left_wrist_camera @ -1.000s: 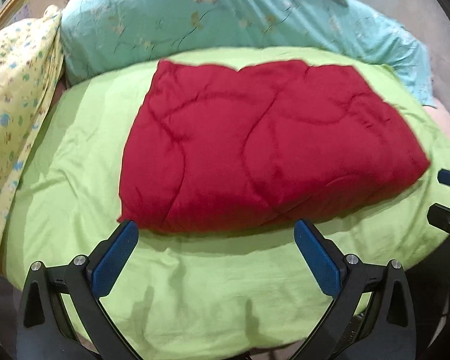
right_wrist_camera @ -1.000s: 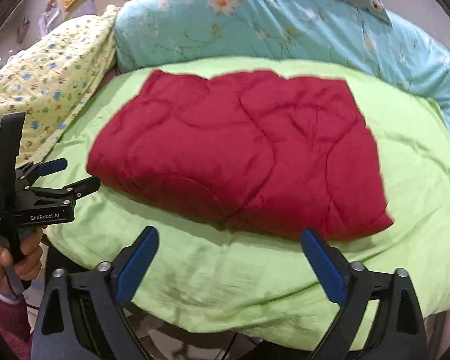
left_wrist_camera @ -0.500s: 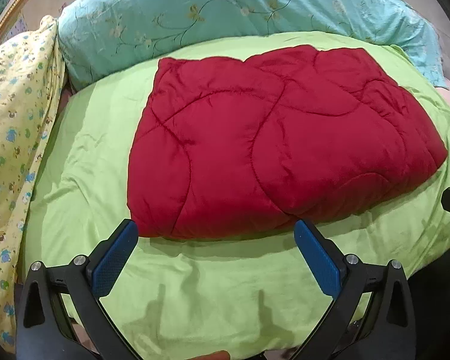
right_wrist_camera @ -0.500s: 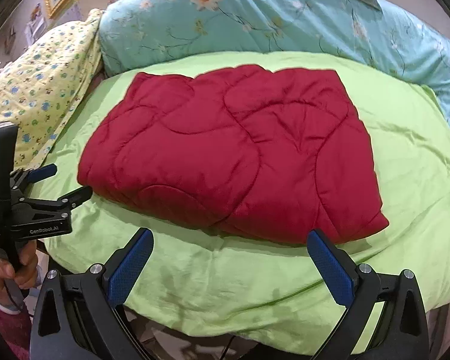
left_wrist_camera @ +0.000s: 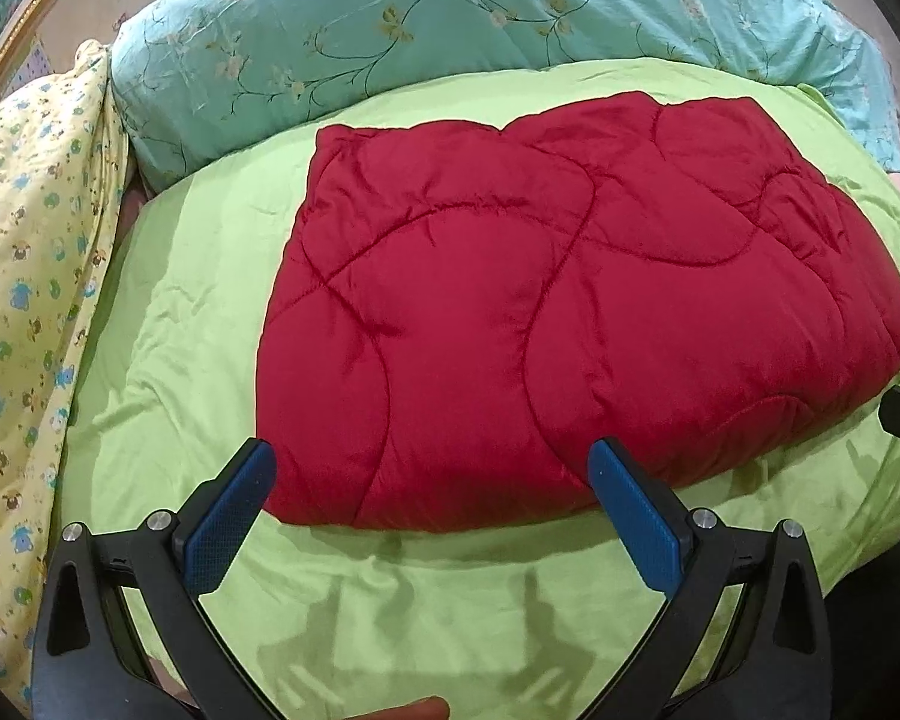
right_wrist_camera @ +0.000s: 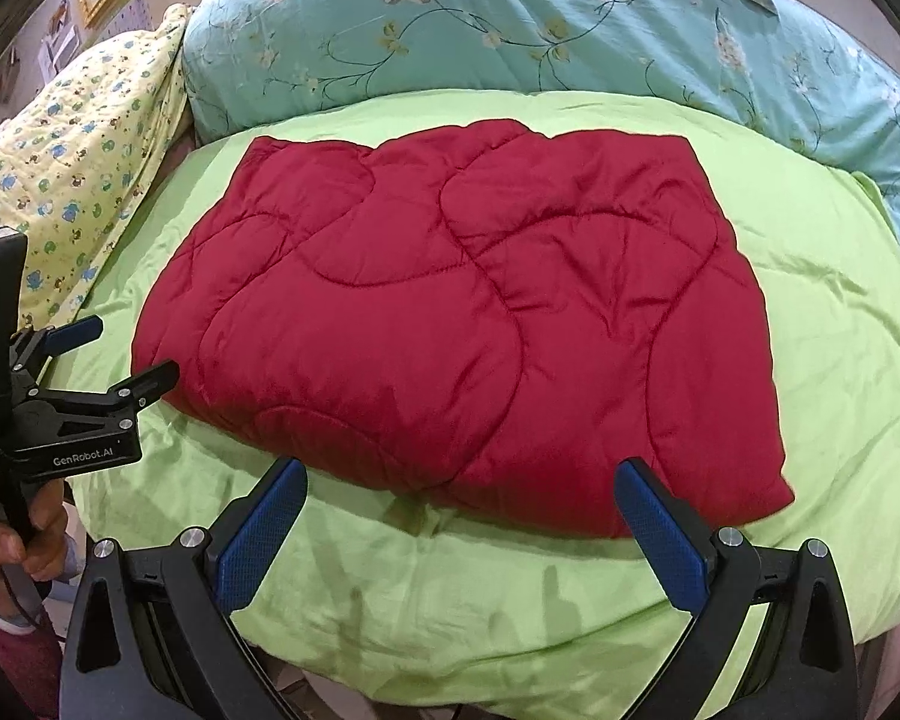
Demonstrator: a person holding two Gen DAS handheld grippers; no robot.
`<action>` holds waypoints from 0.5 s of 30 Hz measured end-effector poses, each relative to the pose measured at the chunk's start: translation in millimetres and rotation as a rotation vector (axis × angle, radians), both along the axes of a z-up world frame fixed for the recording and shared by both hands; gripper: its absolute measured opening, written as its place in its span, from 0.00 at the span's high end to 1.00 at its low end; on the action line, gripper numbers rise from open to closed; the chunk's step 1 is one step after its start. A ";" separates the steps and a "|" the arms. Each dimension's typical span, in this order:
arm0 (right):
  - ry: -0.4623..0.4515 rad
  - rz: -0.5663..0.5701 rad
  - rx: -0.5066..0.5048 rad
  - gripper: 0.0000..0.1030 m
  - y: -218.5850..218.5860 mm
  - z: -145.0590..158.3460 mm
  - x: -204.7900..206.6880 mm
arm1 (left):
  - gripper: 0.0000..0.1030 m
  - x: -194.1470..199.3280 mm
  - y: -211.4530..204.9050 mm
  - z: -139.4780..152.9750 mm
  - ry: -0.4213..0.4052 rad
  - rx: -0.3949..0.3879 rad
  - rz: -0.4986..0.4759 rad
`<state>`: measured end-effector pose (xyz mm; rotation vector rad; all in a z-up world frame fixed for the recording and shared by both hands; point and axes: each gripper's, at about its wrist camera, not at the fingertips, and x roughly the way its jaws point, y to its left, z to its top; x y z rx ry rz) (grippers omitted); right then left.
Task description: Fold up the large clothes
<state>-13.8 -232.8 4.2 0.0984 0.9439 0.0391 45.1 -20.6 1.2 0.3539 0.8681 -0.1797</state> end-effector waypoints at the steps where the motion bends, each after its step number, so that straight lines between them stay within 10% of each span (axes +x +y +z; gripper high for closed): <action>1: 0.002 0.004 -0.003 0.00 0.2 0.6 2.7 | 0.00 2.0 0.0 0.3 0.000 0.000 0.001; 15: 0.023 0.036 -0.020 0.00 7.6 0.7 30.1 | 0.00 17.4 -7.0 1.9 0.009 -0.012 0.000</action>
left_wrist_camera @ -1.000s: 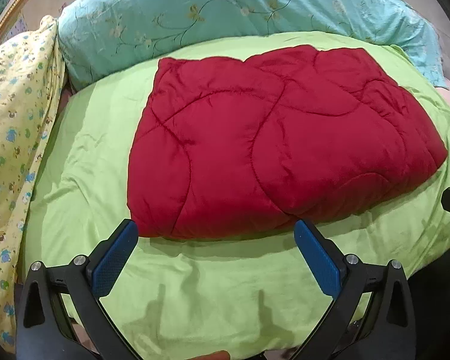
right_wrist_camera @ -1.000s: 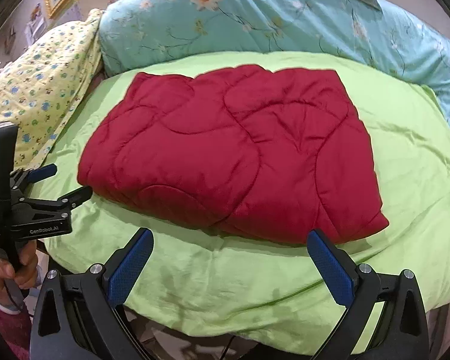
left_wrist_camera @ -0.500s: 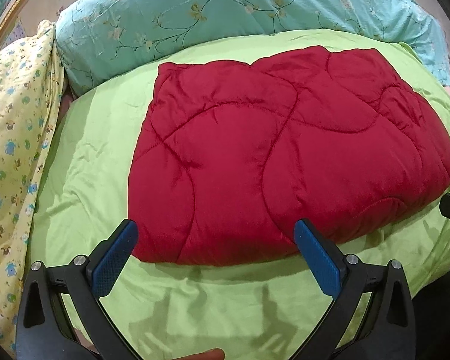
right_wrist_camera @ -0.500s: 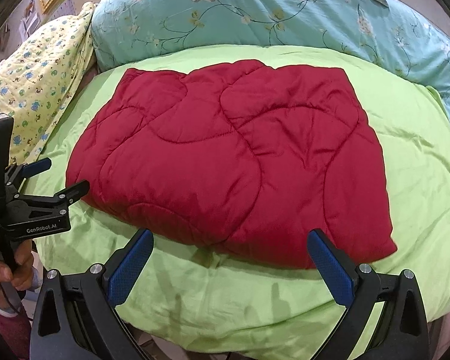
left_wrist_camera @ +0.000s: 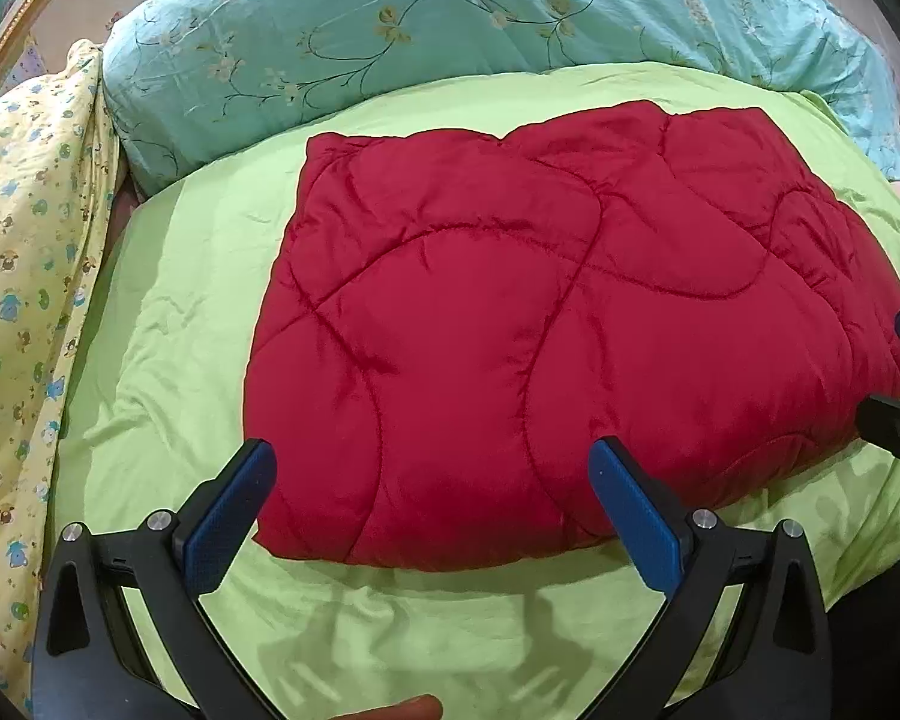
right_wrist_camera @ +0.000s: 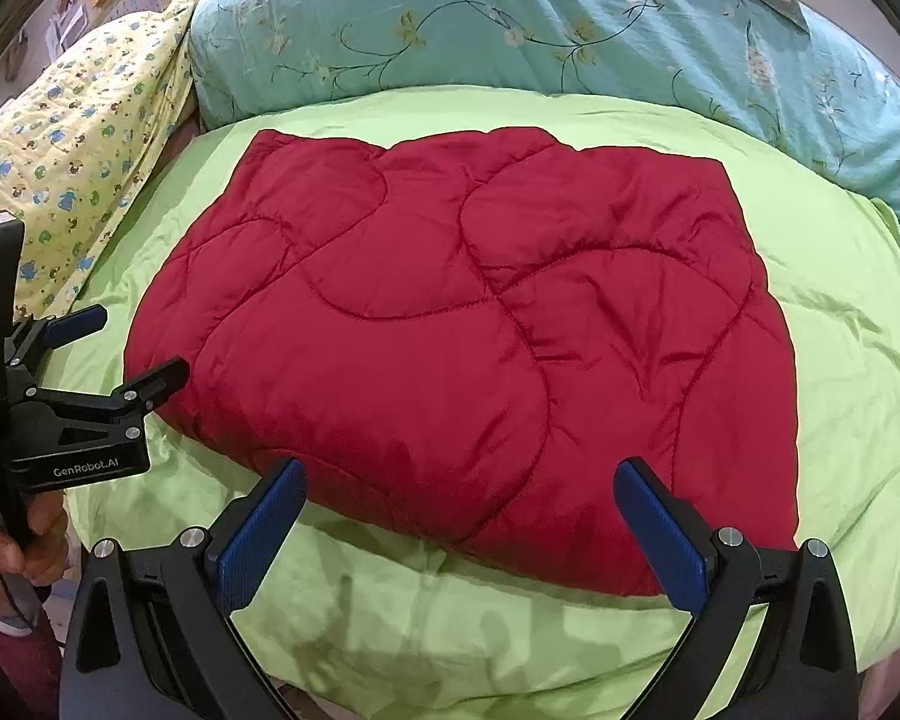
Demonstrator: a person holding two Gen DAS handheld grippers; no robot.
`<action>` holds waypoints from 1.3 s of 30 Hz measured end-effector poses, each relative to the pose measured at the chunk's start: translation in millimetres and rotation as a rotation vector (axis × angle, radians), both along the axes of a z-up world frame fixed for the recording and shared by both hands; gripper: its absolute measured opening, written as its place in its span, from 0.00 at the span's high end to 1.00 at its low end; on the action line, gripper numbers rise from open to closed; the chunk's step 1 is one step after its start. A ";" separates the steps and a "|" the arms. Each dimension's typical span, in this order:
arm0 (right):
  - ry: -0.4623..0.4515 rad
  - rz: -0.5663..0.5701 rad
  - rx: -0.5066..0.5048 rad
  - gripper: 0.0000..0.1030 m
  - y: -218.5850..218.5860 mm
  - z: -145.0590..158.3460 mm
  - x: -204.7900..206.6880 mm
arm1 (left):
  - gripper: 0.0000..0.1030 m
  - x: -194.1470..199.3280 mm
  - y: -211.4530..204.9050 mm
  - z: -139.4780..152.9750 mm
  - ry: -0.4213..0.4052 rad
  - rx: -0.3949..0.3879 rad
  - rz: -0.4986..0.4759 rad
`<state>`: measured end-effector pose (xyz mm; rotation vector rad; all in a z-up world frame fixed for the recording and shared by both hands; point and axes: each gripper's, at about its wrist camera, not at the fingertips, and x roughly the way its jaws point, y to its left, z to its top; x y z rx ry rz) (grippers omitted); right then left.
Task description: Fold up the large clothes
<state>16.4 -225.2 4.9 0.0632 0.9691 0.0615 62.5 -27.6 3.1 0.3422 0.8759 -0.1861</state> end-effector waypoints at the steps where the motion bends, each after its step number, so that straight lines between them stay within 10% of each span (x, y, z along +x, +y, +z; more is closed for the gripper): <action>1: 0.001 -0.001 0.000 0.00 0.4 0.0 1.1 | 0.00 0.9 -0.6 0.2 -0.001 0.001 0.000; 39: -0.003 0.010 0.008 0.00 -3.1 4.4 5.6 | 0.00 2.5 -7.3 4.7 -0.007 -0.018 -0.001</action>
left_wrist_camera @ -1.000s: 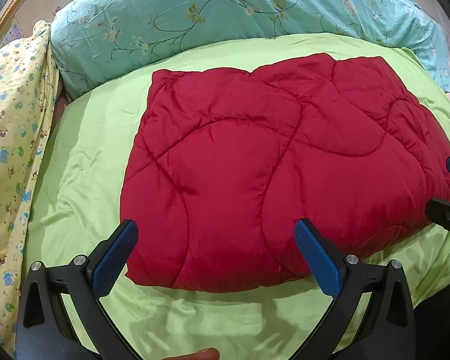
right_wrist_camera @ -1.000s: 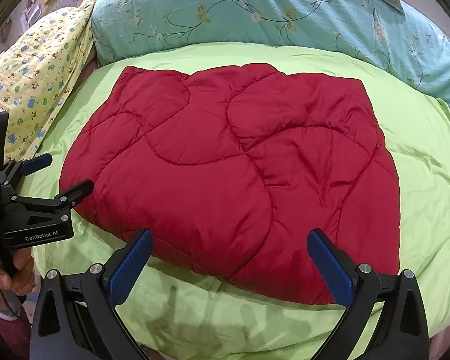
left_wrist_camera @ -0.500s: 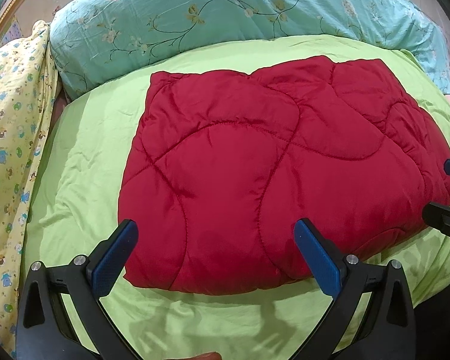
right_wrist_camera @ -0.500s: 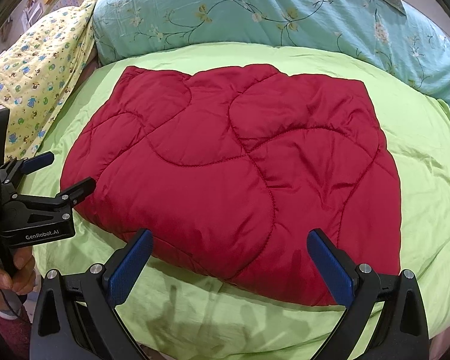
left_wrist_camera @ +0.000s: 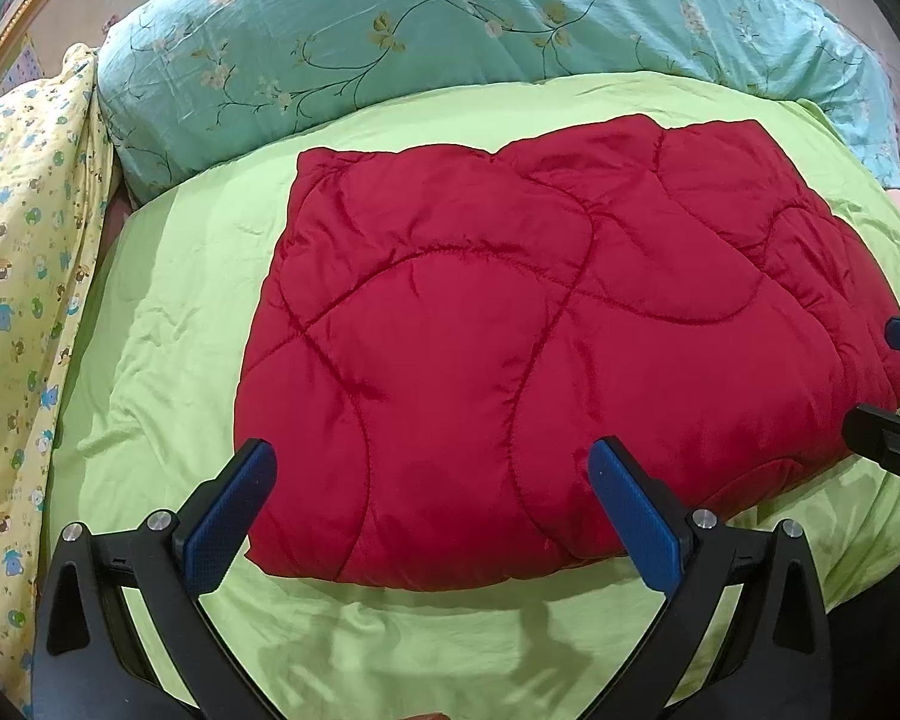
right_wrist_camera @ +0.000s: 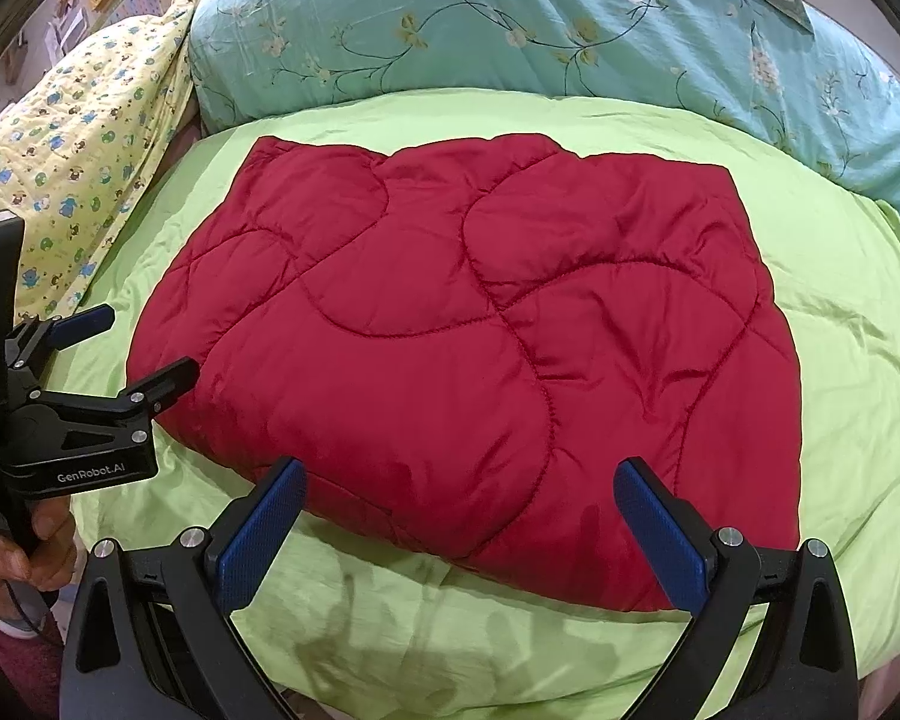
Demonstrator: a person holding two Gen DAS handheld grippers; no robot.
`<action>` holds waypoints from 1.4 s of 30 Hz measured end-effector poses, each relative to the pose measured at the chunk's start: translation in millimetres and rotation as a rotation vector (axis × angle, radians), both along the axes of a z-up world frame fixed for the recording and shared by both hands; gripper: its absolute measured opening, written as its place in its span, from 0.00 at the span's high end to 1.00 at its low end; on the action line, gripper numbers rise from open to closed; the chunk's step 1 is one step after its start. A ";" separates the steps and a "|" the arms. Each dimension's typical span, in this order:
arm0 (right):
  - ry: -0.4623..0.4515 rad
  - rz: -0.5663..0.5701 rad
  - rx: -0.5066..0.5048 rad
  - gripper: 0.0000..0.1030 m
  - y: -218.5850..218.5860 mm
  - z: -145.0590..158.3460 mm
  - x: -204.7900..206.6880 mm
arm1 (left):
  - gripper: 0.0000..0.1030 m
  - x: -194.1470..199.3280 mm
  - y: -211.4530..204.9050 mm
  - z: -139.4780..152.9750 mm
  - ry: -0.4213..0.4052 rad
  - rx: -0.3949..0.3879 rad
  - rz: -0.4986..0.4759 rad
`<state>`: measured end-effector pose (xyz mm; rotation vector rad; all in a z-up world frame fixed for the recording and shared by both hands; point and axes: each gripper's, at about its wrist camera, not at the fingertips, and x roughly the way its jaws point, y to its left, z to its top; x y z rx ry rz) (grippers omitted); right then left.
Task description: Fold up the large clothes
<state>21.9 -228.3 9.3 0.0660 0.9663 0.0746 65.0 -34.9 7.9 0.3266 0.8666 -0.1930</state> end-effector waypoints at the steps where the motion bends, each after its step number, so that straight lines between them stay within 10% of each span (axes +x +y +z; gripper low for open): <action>1: -0.001 -0.001 0.000 0.00 0.6 0.3 -0.4 | 0.00 0.1 0.0 0.1 0.000 0.001 0.000; 42: -0.012 0.001 0.003 0.00 3.5 5.1 -1.3 | 0.00 0.4 -1.2 4.2 -0.017 -0.009 0.005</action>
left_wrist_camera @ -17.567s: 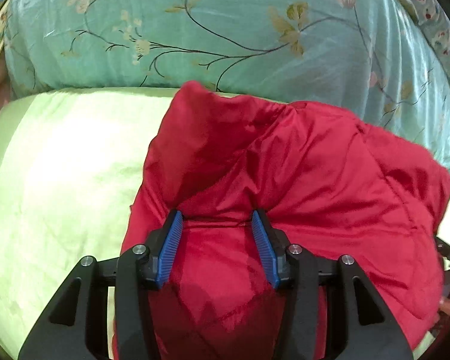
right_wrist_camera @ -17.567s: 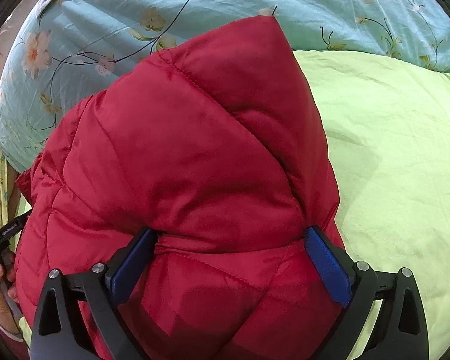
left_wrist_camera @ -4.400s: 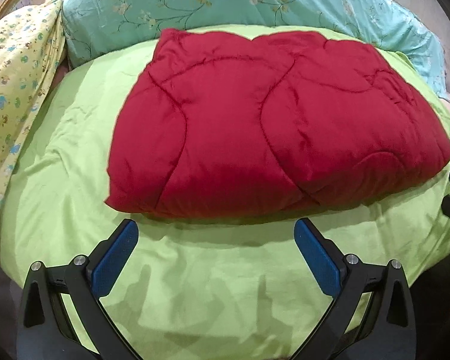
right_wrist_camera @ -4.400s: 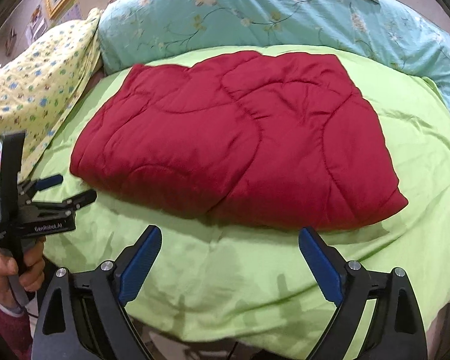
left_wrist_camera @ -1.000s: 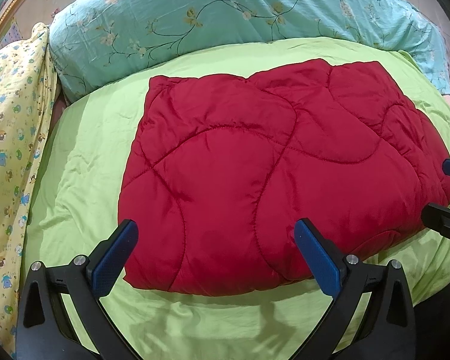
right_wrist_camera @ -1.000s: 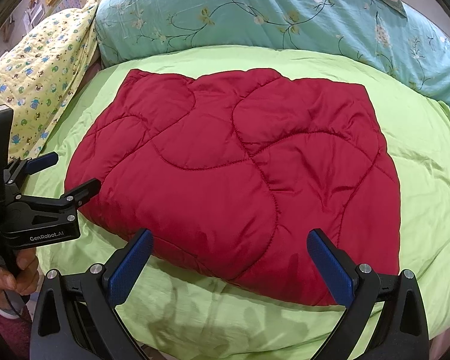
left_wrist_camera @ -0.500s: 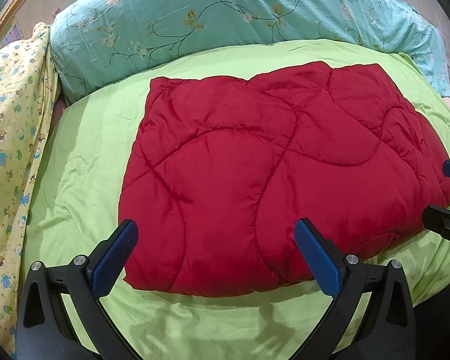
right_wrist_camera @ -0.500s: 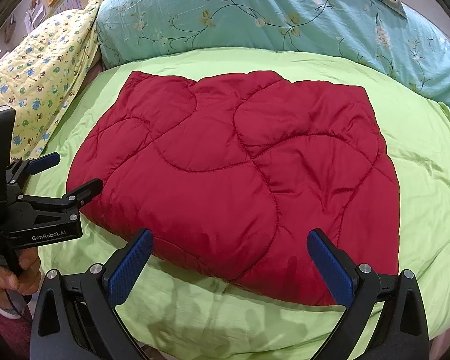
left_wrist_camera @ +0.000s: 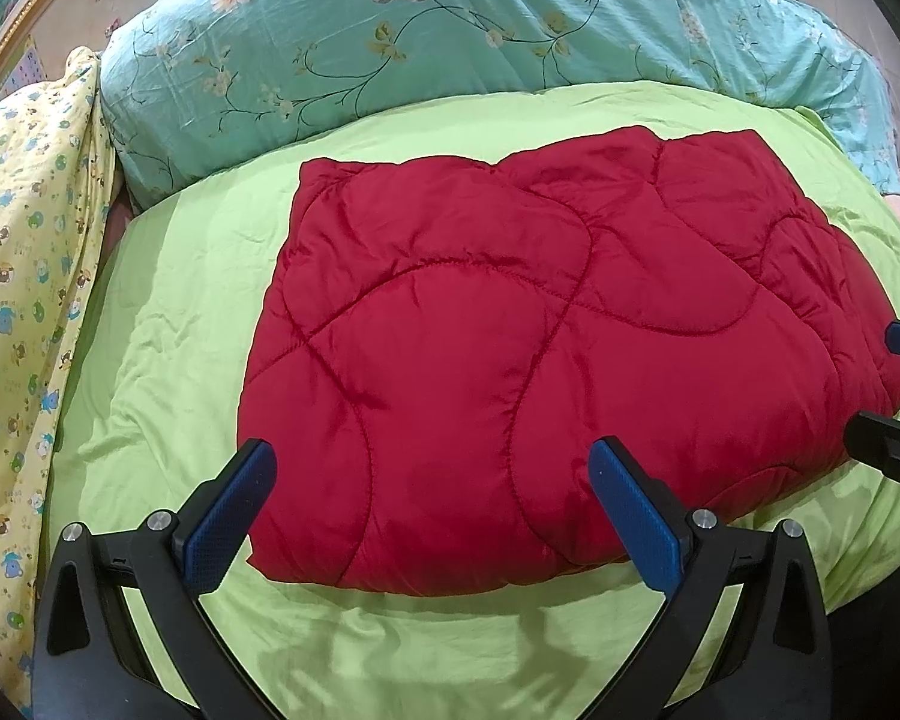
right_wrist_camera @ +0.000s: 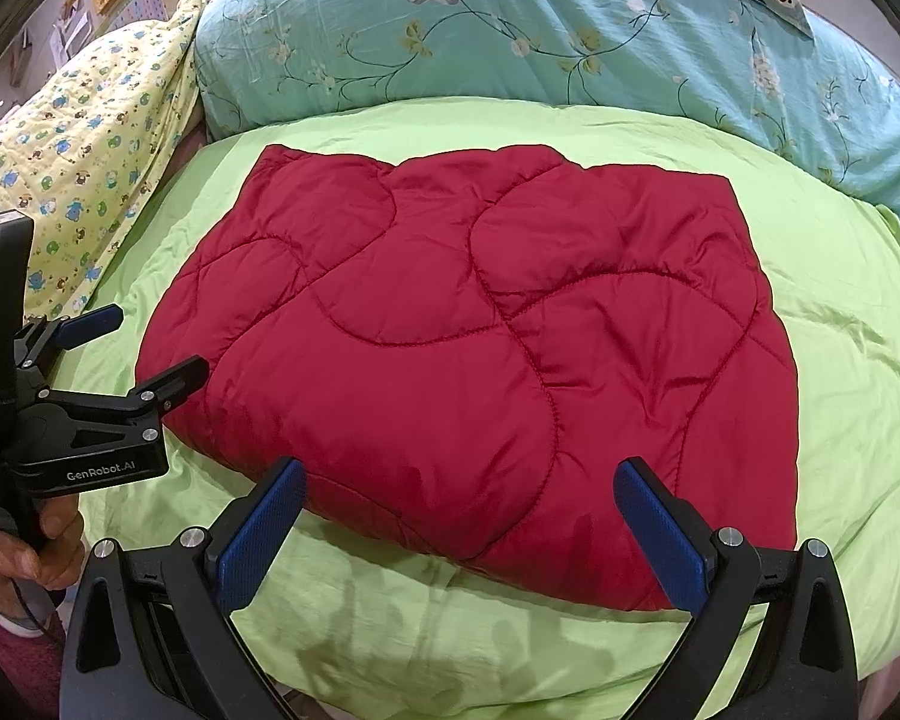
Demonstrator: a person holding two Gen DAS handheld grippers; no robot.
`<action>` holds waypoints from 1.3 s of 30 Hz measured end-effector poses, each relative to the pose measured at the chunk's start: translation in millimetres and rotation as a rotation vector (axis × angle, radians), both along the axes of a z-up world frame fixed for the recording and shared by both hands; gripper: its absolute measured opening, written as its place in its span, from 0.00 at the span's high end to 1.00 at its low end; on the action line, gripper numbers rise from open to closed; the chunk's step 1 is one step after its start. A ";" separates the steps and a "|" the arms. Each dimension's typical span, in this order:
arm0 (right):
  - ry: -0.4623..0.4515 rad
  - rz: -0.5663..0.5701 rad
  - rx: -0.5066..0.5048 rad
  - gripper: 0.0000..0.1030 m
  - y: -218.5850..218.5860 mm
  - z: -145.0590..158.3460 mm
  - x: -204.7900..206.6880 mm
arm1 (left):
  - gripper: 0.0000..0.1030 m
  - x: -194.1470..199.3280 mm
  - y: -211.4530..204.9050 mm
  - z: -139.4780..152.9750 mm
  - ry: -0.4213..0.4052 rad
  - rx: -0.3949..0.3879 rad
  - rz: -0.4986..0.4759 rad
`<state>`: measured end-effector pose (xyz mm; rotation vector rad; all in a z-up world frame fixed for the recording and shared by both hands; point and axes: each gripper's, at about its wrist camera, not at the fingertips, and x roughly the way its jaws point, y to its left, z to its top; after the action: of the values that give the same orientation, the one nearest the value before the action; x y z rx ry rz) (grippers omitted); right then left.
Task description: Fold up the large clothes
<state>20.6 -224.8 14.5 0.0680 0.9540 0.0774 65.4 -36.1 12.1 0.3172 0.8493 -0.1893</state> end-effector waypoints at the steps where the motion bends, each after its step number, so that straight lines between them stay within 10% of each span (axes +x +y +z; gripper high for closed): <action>1: 0.000 0.000 0.001 0.00 -0.1 0.0 0.1 | 0.00 -0.1 -0.3 0.1 0.000 0.000 0.000; 39: -0.006 -0.008 0.003 0.00 -0.7 5.4 -1.9 | 0.00 -1.2 -1.8 3.2 -0.003 -0.002 -0.001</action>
<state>18.7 -225.5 19.9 0.0740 0.9480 0.0715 64.2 -37.9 15.3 0.3158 0.8459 -0.1909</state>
